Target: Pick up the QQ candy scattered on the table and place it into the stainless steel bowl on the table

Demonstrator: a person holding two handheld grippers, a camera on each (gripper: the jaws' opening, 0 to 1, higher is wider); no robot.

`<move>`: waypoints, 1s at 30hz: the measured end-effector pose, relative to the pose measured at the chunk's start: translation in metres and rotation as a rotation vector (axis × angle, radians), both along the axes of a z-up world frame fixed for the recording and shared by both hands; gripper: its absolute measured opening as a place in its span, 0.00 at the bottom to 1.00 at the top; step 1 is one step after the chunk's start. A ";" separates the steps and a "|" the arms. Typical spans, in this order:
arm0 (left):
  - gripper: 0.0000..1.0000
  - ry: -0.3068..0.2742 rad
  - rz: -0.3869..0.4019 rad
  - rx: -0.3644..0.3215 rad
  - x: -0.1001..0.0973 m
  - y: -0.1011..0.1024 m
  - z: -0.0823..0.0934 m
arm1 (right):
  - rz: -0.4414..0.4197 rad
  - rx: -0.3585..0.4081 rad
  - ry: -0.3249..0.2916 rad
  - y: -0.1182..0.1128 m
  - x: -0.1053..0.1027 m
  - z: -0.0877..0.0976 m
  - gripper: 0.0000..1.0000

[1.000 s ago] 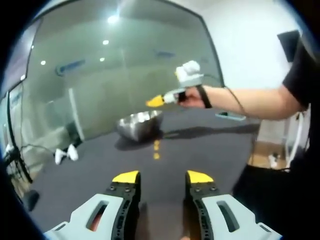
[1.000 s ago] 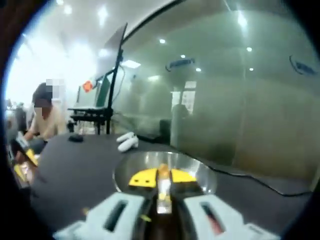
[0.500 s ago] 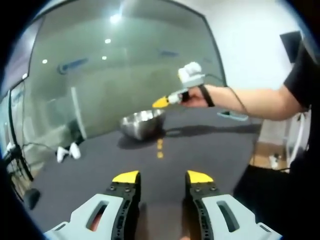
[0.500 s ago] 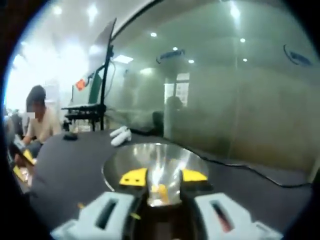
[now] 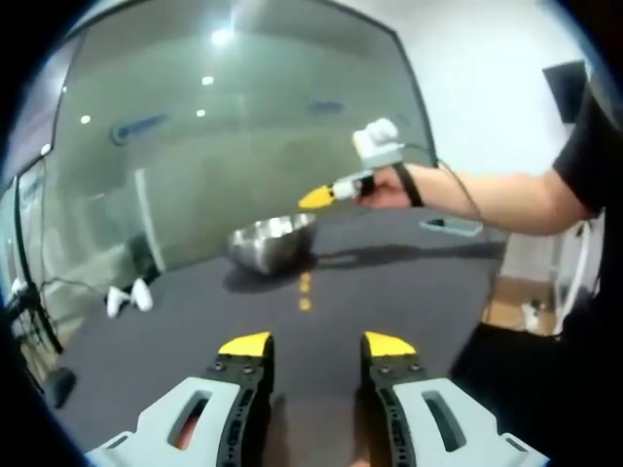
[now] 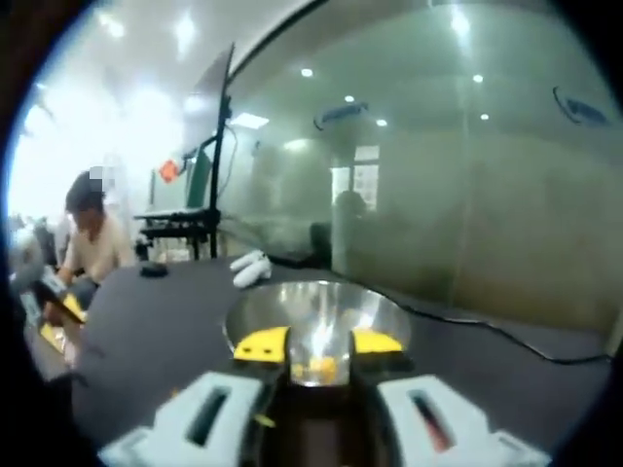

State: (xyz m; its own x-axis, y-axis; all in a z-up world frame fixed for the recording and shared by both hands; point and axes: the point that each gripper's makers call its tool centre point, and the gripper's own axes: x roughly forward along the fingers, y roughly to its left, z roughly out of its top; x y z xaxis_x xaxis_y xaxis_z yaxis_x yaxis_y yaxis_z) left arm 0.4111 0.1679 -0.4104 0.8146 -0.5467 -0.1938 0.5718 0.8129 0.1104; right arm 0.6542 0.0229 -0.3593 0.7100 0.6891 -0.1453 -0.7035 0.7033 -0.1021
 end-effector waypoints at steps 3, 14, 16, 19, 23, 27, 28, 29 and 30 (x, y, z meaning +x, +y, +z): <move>0.37 -0.015 0.015 0.043 0.002 0.004 0.000 | 0.014 -0.009 -0.006 -0.005 -0.012 0.001 0.23; 0.37 -0.018 0.008 0.028 0.001 0.006 -0.002 | 0.130 0.035 0.053 -0.024 -0.070 -0.037 0.21; 0.36 -0.020 0.012 0.031 0.002 0.007 -0.002 | 0.152 0.033 0.056 -0.022 -0.086 -0.040 0.21; 0.34 -0.027 0.019 0.032 0.003 0.009 -0.001 | 0.190 -0.003 0.061 -0.019 -0.100 -0.054 0.21; 0.34 -0.024 0.011 0.016 0.000 0.008 0.001 | 0.208 -0.050 0.064 -0.015 -0.106 -0.067 0.21; 0.35 -0.029 0.000 0.003 -0.002 0.005 0.007 | 0.222 -0.042 0.085 -0.010 -0.106 -0.072 0.21; 0.35 -0.030 0.001 0.014 -0.002 0.005 0.007 | 0.223 -0.042 0.088 -0.008 -0.106 -0.073 0.21; 0.35 -0.030 0.001 0.019 -0.002 0.005 0.006 | 0.225 -0.042 0.092 -0.007 -0.104 -0.075 0.21; 0.35 -0.029 0.000 0.019 -0.002 0.005 0.006 | 0.231 -0.047 0.090 -0.004 -0.103 -0.078 0.21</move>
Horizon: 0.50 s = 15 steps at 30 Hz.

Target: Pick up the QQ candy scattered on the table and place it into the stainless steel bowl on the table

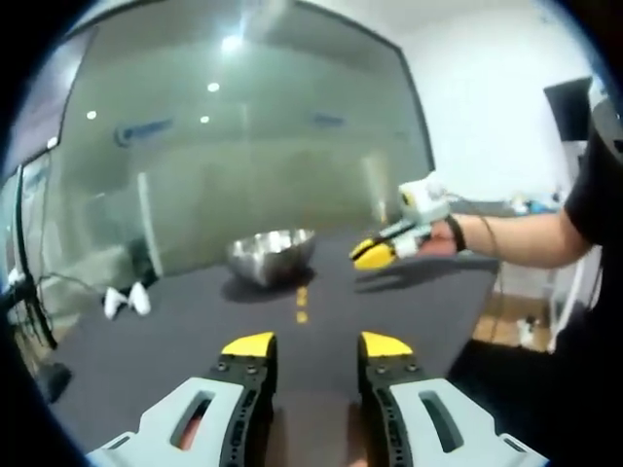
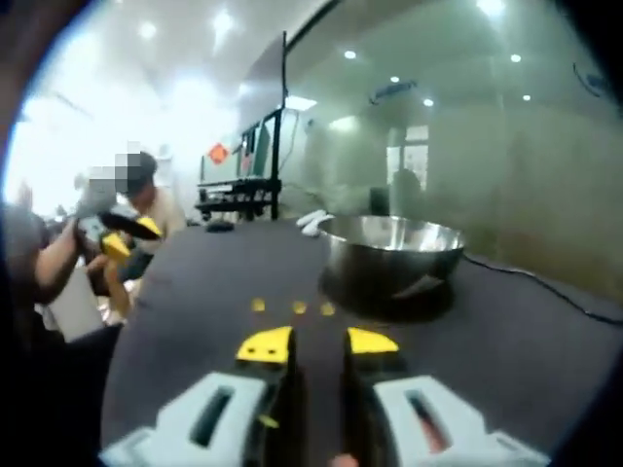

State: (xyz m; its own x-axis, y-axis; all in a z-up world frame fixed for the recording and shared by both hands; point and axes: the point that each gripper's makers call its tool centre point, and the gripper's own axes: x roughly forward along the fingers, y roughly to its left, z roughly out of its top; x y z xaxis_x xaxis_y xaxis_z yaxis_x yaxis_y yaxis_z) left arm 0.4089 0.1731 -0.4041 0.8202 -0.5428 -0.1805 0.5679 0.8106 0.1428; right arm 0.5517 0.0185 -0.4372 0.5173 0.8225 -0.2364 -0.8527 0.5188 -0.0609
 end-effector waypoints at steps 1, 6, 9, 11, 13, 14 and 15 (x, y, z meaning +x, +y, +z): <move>0.35 0.002 -0.002 -0.002 0.000 0.000 0.000 | 0.000 -0.009 -0.008 0.002 0.003 -0.002 0.21; 0.35 0.004 0.002 0.003 0.000 0.000 -0.001 | 0.015 -0.029 -0.003 0.014 0.014 -0.013 0.19; 0.35 0.007 0.008 0.000 0.001 0.000 -0.002 | 0.015 -0.048 0.011 0.022 0.018 -0.021 0.19; 0.35 0.011 0.010 0.000 0.001 0.000 -0.004 | 0.022 -0.055 0.016 0.027 0.019 -0.024 0.19; 0.35 0.011 0.008 -0.003 0.001 -0.001 -0.004 | 0.023 -0.059 0.024 0.032 0.021 -0.027 0.19; 0.35 0.012 0.006 -0.005 0.001 -0.001 -0.004 | 0.022 -0.059 0.025 0.034 0.022 -0.028 0.19; 0.35 0.012 0.004 -0.003 0.000 -0.002 -0.005 | 0.023 -0.057 0.028 0.037 0.023 -0.028 0.19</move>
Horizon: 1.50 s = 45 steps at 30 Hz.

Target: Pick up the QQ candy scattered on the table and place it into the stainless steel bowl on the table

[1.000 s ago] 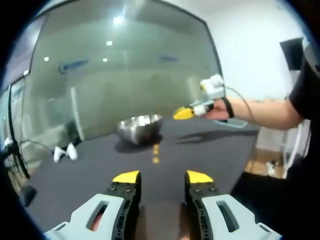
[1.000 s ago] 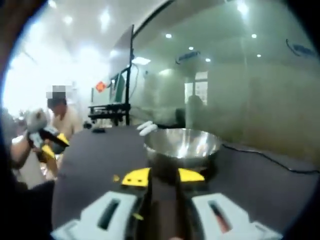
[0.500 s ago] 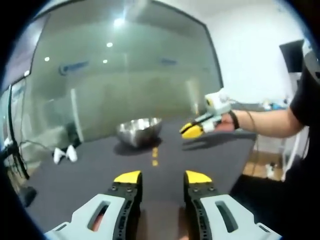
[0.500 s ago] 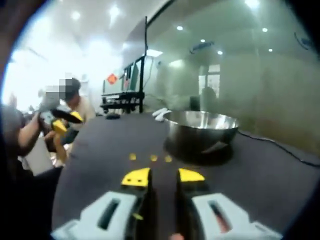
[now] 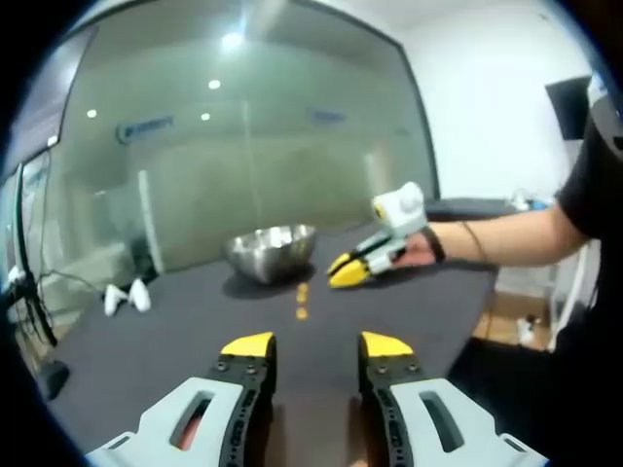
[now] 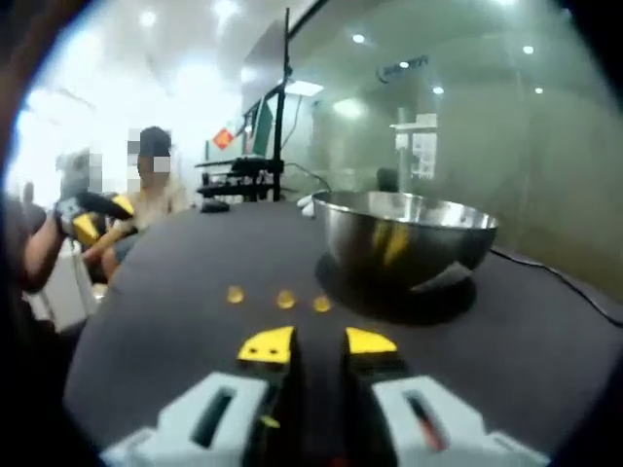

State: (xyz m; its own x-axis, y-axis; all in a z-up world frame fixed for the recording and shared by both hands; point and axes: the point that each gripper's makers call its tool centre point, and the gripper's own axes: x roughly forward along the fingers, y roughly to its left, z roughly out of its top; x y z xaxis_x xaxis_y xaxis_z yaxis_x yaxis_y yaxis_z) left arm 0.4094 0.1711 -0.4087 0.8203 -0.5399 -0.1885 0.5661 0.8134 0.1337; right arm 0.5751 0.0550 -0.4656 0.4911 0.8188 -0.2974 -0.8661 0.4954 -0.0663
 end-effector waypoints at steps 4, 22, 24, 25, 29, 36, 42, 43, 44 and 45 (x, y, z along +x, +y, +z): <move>0.35 0.005 0.000 0.013 0.000 -0.001 -0.002 | -0.005 -0.033 -0.031 0.009 0.005 -0.001 0.19; 0.35 0.017 0.033 0.025 -0.004 0.010 -0.003 | 0.013 -0.079 -0.010 0.035 0.041 -0.012 0.11; 0.35 0.020 0.031 0.029 -0.005 0.010 -0.004 | 0.013 -0.078 -0.010 0.035 0.040 -0.013 0.10; 0.35 0.022 0.032 0.030 -0.005 0.010 -0.005 | 0.012 -0.077 -0.010 0.035 0.042 -0.013 0.10; 0.35 0.021 0.031 0.028 -0.007 0.009 -0.004 | 0.009 -0.076 -0.007 0.034 0.045 -0.013 0.10; 0.35 0.016 0.039 0.030 -0.009 0.009 -0.002 | -0.010 -0.072 -0.016 0.033 0.049 -0.012 0.09; 0.35 0.016 0.040 0.027 -0.011 0.009 -0.002 | -0.038 -0.028 -0.029 0.023 0.042 -0.001 0.09; 0.35 0.014 0.038 0.026 -0.011 0.008 -0.002 | -0.047 -0.025 -0.037 0.020 0.041 0.001 0.09; 0.35 0.013 0.036 0.025 -0.011 0.007 -0.002 | -0.057 -0.017 -0.045 0.017 0.040 0.003 0.09; 0.35 0.012 0.034 0.025 -0.011 0.006 -0.002 | -0.069 -0.006 -0.055 0.011 0.035 0.007 0.09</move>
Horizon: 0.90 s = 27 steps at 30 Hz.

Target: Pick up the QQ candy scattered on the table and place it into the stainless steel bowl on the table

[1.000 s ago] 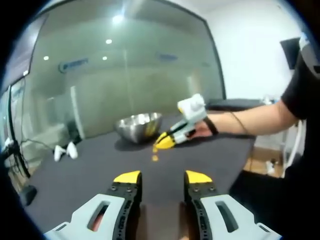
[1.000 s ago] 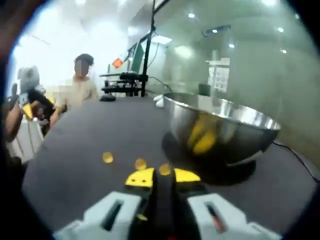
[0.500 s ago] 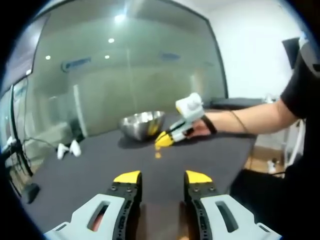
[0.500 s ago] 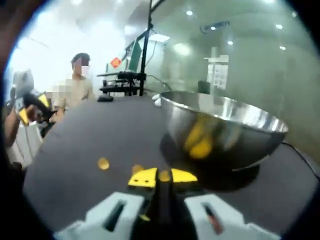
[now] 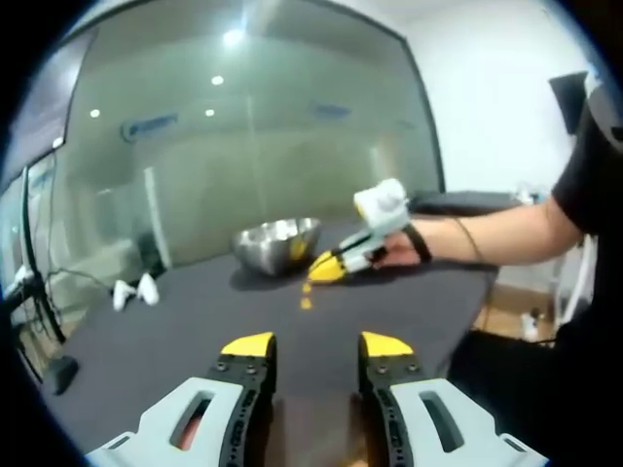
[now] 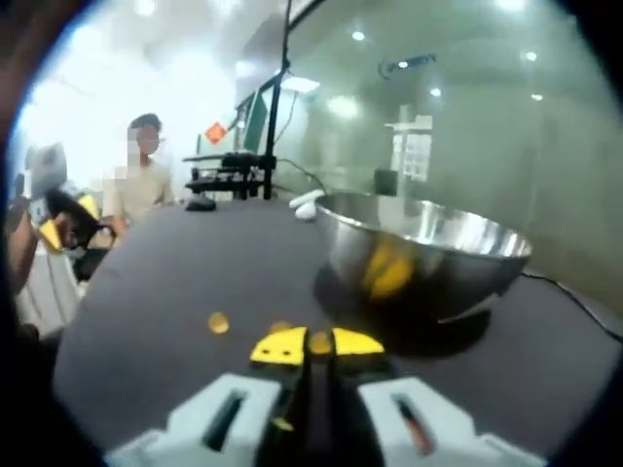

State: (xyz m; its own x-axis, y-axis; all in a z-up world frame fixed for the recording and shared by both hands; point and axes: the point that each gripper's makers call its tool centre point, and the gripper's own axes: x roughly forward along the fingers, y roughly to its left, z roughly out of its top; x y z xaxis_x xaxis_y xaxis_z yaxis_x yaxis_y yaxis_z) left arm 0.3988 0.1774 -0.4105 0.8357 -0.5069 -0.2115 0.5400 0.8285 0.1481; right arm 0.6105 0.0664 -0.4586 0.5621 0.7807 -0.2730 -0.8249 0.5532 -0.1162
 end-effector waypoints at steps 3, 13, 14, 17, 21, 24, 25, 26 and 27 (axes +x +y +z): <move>0.35 -0.003 -0.009 0.007 0.000 -0.003 0.000 | -0.028 0.028 -0.010 -0.011 -0.005 0.008 0.09; 0.35 -0.015 -0.027 0.017 -0.001 -0.008 0.004 | -0.103 0.078 -0.020 -0.036 -0.034 0.017 0.10; 0.35 -0.016 -0.029 0.015 -0.001 -0.009 0.004 | -0.107 0.086 -0.019 -0.037 -0.031 0.017 0.10; 0.35 -0.013 -0.032 0.018 -0.001 -0.010 0.003 | -0.119 0.104 -0.016 -0.041 -0.027 0.021 0.10; 0.35 -0.014 -0.038 0.022 -0.002 -0.012 0.004 | -0.121 0.122 -0.045 -0.040 -0.026 0.038 0.10; 0.35 -0.017 -0.039 0.025 -0.002 -0.011 0.005 | -0.117 0.140 -0.092 -0.034 -0.025 0.058 0.10; 0.35 -0.017 -0.036 0.025 -0.002 -0.010 0.005 | -0.114 0.143 -0.103 -0.032 -0.025 0.064 0.10; 0.35 -0.017 -0.032 0.023 -0.001 -0.008 0.006 | -0.108 0.147 -0.119 -0.028 -0.024 0.070 0.10; 0.35 -0.018 -0.029 0.021 -0.001 -0.007 0.006 | -0.106 0.149 -0.126 -0.026 -0.023 0.074 0.10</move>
State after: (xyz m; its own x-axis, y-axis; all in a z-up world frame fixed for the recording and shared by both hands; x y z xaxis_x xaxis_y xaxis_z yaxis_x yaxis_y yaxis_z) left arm 0.3976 0.1702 -0.4047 0.8243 -0.5266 -0.2077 0.5611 0.8090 0.1755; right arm 0.5873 0.0403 -0.3845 0.6656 0.7418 -0.0816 -0.7453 0.6549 -0.1250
